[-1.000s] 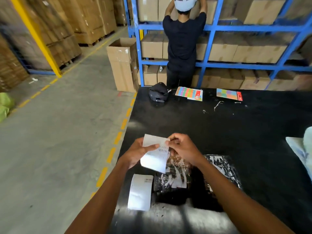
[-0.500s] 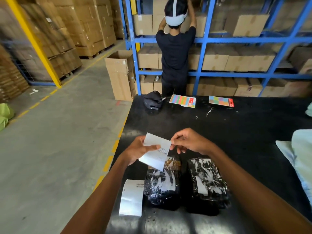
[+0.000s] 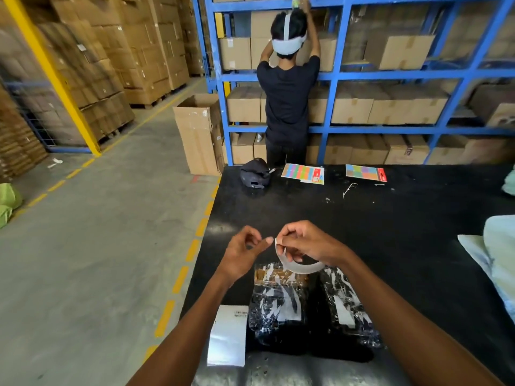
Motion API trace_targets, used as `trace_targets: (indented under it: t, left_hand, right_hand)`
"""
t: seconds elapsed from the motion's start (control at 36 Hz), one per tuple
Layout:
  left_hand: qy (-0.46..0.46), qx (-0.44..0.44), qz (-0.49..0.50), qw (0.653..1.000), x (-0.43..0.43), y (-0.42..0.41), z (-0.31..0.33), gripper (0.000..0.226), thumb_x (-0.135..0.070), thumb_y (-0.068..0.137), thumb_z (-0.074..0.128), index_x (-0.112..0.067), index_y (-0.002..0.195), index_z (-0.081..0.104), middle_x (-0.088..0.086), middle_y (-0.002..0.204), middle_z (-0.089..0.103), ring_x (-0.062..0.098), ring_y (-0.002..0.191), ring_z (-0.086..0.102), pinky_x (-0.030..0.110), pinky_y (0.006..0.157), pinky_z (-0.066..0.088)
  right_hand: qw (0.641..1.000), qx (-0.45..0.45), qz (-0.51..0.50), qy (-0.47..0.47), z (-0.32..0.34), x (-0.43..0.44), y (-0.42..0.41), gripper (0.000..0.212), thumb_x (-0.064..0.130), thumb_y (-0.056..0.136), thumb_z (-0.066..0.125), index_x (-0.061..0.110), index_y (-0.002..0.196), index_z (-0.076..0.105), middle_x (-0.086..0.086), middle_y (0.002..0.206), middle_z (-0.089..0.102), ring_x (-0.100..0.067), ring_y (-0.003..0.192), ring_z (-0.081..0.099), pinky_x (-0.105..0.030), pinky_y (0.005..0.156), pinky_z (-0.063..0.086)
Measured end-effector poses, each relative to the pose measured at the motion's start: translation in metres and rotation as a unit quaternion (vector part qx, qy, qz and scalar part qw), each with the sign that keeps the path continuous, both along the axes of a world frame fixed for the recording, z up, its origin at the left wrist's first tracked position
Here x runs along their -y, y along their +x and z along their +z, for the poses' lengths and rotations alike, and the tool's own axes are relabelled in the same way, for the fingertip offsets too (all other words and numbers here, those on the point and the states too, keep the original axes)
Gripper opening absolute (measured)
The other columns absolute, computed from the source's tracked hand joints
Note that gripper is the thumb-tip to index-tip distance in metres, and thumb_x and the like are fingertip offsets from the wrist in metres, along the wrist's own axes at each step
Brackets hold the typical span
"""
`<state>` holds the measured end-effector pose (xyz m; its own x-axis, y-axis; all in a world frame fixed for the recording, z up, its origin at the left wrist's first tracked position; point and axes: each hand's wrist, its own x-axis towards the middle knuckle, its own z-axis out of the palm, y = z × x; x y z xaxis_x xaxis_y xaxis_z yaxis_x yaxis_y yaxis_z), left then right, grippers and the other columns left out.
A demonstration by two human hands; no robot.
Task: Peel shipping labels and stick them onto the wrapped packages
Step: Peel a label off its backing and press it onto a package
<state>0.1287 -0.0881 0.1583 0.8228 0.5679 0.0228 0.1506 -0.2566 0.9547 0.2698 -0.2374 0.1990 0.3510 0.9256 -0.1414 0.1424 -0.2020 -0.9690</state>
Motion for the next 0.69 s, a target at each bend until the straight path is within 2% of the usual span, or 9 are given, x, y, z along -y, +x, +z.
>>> trace_targets:
  t: [0.08, 0.14, 0.25, 0.39, 0.47, 0.53, 0.61, 0.69]
  left_hand:
    - [-0.068, -0.033, -0.114, 0.991, 0.012, -0.001, 0.015, 0.042, -0.043, 0.099, 0.055, -0.004, 0.087, 0.065, 0.004, 0.073, 0.061, 0.011, 0.067, 0.059, 0.022, 0.066, 0.047]
    - [-0.082, -0.038, -0.131, 0.987, 0.015, -0.001, 0.017, 0.047, -0.046, 0.1, 0.053, -0.002, 0.09, 0.065, 0.006, 0.078, 0.065, 0.017, 0.072, 0.062, 0.024, 0.067, 0.048]
    - [-0.082, -0.028, -0.124, 0.989, 0.015, -0.002, 0.017, 0.046, -0.038, 0.101, 0.056, 0.007, 0.095, 0.062, 0.004, 0.077, 0.066, 0.015, 0.069, 0.06, 0.025, 0.062, 0.044]
    - [-0.097, -0.016, -0.116, 0.988, 0.019, -0.002, 0.015, 0.029, -0.024, 0.104, 0.053, 0.001, 0.094, 0.065, 0.003, 0.079, 0.067, 0.011, 0.062, 0.056, 0.022, 0.056, 0.04]
    - [-0.133, -0.003, -0.088, 0.987, 0.025, -0.002, 0.011, 0.026, -0.022, 0.105, 0.05, -0.006, 0.09, 0.065, -0.003, 0.072, 0.066, 0.008, 0.059, 0.053, 0.021, 0.056, 0.039]
    - [-0.162, 0.005, -0.071, 0.984, 0.029, -0.001, 0.007, 0.024, -0.022, 0.104, 0.051, -0.009, 0.089, 0.064, -0.002, 0.074, 0.066, 0.008, 0.059, 0.053, 0.022, 0.057, 0.038]
    - [-0.187, 0.011, -0.059, 0.981, 0.038, 0.0, 0.001, 0.021, -0.021, 0.103, 0.052, -0.009, 0.092, 0.065, 0.002, 0.08, 0.066, 0.01, 0.061, 0.054, 0.02, 0.056, 0.039]
    - [-0.195, 0.015, -0.046, 0.98, 0.042, 0.001, 0.0, 0.018, -0.017, 0.103, 0.052, -0.005, 0.095, 0.063, 0.006, 0.083, 0.066, 0.01, 0.06, 0.055, 0.02, 0.054, 0.04]
  right_hand:
    - [1.0, 0.005, -0.004, -0.003, -0.002, -0.001, -0.006, 0.022, 0.014, 0.099, 0.063, -0.007, 0.098, 0.064, -0.012, 0.081, 0.071, -0.018, 0.061, 0.06, -0.024, 0.049, 0.039]
    - [1.0, -0.009, -0.009, -0.001, -0.002, 0.0, -0.008, 0.024, 0.016, 0.099, 0.064, -0.008, 0.098, 0.063, -0.013, 0.077, 0.069, -0.017, 0.058, 0.057, -0.023, 0.047, 0.038]
    - [1.0, -0.018, -0.023, -0.007, -0.004, 0.003, -0.006, 0.019, 0.017, 0.098, 0.066, -0.002, 0.097, 0.066, -0.017, 0.079, 0.066, -0.017, 0.057, 0.055, -0.022, 0.045, 0.038]
    - [0.999, -0.011, -0.05, -0.016, -0.008, 0.01, -0.003, 0.012, 0.011, 0.097, 0.064, -0.001, 0.095, 0.067, -0.019, 0.08, 0.068, -0.023, 0.058, 0.055, -0.026, 0.045, 0.036]
    - [0.993, 0.031, -0.113, -0.015, -0.008, 0.013, -0.003, 0.011, 0.006, 0.097, 0.061, -0.005, 0.095, 0.066, -0.01, 0.077, 0.073, -0.015, 0.06, 0.066, -0.026, 0.048, 0.045]
    - [0.986, 0.048, -0.158, -0.006, -0.009, 0.015, -0.002, 0.009, 0.003, 0.095, 0.062, -0.005, 0.093, 0.065, -0.012, 0.078, 0.075, -0.018, 0.064, 0.071, -0.027, 0.049, 0.049]
    - [0.981, 0.049, -0.184, 0.024, -0.01, 0.018, -0.001, 0.004, -0.004, 0.092, 0.063, -0.005, 0.088, 0.061, -0.013, 0.068, 0.071, -0.023, 0.059, 0.068, -0.03, 0.048, 0.052]
    - [0.984, 0.042, -0.169, 0.049, -0.01, 0.022, -0.002, 0.006, -0.007, 0.094, 0.06, -0.003, 0.092, 0.056, -0.012, 0.071, 0.066, -0.021, 0.061, 0.065, -0.034, 0.049, 0.057]
